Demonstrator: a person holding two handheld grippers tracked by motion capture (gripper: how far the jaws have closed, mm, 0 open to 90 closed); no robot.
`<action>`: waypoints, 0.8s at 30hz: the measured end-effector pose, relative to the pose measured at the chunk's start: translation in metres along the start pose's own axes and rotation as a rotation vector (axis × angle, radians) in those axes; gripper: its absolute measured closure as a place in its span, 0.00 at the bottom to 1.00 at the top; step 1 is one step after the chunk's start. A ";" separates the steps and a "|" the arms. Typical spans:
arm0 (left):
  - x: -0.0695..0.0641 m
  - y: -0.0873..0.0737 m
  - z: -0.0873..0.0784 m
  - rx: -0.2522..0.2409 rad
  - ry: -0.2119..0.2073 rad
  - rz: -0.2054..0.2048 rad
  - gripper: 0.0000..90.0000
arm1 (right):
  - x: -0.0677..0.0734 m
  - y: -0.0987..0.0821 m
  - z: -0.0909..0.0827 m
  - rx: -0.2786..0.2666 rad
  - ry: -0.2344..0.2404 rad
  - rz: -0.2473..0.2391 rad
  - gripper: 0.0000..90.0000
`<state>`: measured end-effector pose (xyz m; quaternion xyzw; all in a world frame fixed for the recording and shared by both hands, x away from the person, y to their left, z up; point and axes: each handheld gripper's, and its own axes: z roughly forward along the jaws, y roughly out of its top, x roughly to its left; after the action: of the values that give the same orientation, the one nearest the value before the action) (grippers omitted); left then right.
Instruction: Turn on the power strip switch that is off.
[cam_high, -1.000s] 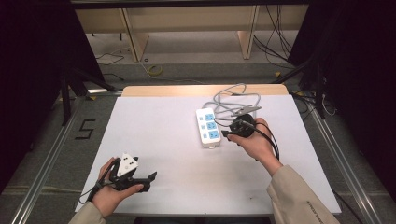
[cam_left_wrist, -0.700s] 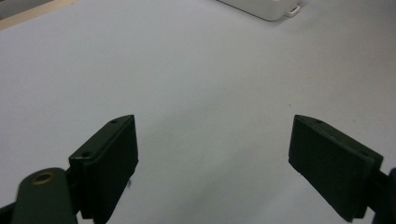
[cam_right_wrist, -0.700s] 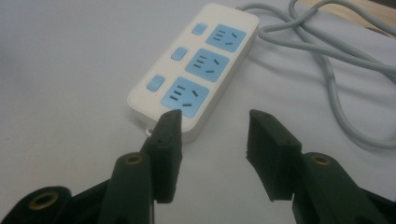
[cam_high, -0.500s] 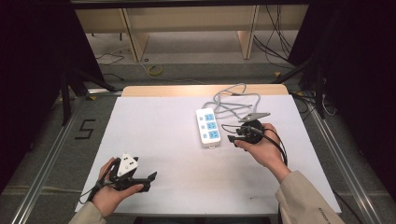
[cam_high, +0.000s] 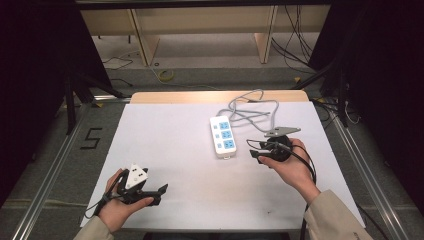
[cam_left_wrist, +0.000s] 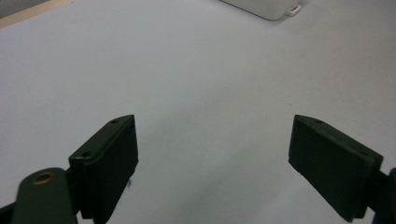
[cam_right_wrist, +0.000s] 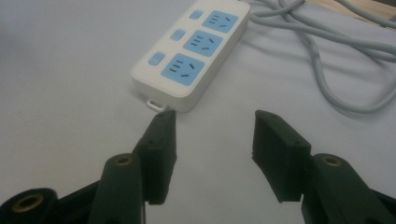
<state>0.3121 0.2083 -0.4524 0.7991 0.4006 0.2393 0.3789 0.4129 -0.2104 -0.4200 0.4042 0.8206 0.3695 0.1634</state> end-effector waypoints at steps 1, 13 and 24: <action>0.000 0.000 0.000 0.000 0.000 0.000 0.17 | 0.000 -0.002 -0.002 -0.005 0.001 0.001 0.55; 0.000 0.000 0.000 0.002 0.002 0.002 0.17 | 0.004 -0.025 -0.020 -0.050 0.033 -0.008 0.48; 0.000 0.000 0.000 0.002 0.003 0.002 0.17 | 0.006 -0.050 -0.037 -0.085 0.049 0.013 0.42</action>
<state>0.3115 0.2081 -0.4522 0.7995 0.4006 0.2403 0.3776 0.3613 -0.2430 -0.4314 0.3932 0.8052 0.4150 0.1578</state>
